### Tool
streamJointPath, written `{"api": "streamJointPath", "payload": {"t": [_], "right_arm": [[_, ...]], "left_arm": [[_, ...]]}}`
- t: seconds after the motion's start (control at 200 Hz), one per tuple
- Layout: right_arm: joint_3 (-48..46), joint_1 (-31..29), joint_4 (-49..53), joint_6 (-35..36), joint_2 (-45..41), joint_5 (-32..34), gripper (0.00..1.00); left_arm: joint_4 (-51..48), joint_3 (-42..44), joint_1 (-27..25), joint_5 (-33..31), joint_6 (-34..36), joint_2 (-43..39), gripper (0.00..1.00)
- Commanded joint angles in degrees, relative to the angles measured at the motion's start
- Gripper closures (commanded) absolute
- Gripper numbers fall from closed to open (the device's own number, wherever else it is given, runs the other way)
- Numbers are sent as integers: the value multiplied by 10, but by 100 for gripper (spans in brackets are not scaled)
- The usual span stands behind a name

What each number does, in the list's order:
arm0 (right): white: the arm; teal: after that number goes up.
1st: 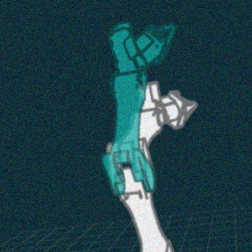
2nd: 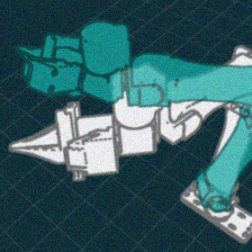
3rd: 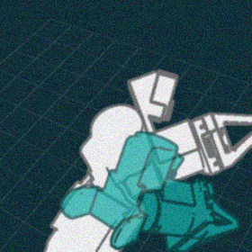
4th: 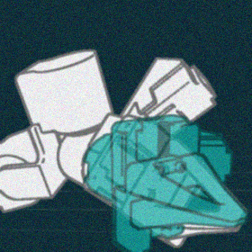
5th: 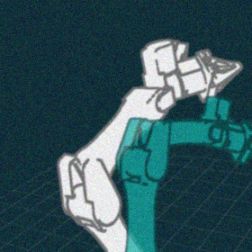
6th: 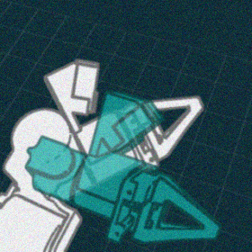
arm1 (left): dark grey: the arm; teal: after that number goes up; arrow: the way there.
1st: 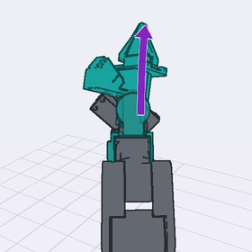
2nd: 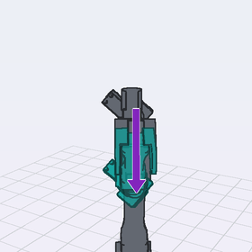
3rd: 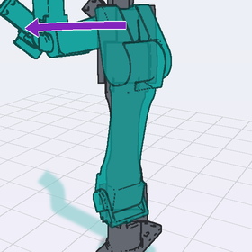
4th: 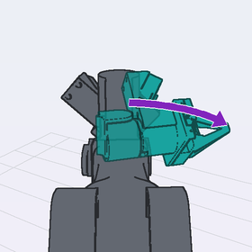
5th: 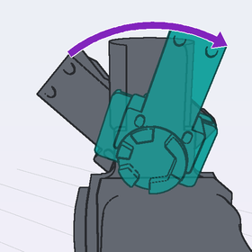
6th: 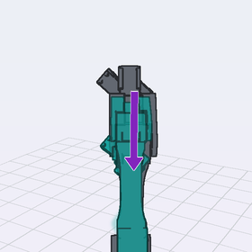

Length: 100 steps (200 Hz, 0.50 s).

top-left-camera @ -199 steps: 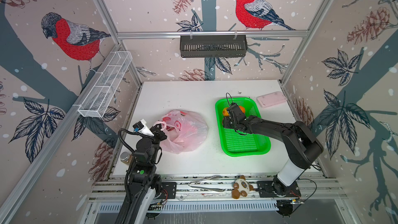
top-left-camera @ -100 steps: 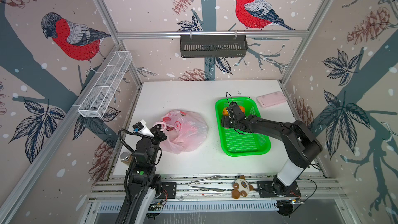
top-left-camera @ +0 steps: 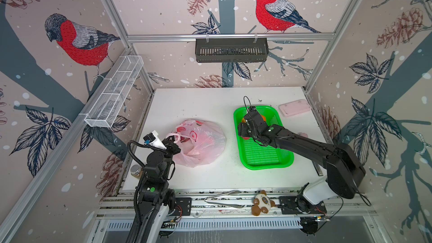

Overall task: Untie the knot of the plastic bag and take out the fruit
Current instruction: 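Move the right gripper back into the pink bag opening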

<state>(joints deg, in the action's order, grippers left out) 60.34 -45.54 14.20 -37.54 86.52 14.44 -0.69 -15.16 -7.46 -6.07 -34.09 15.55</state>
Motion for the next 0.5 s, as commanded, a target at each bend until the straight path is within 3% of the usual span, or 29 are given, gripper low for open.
{"api": "streamJointPath", "payload": {"t": [0.0,0.22,0.495], "right_arm": [[22,-48,34,-24,-26,61,29],[49,-155,-56,-43,9,15,45],[187,-212,-139,-37,203,-90,56]], "left_arm": [[-27,1,0,2,3,-16,100],[-60,13,0,1,-7,-37,100],[-73,28,0,2,-18,-55,100]]}}
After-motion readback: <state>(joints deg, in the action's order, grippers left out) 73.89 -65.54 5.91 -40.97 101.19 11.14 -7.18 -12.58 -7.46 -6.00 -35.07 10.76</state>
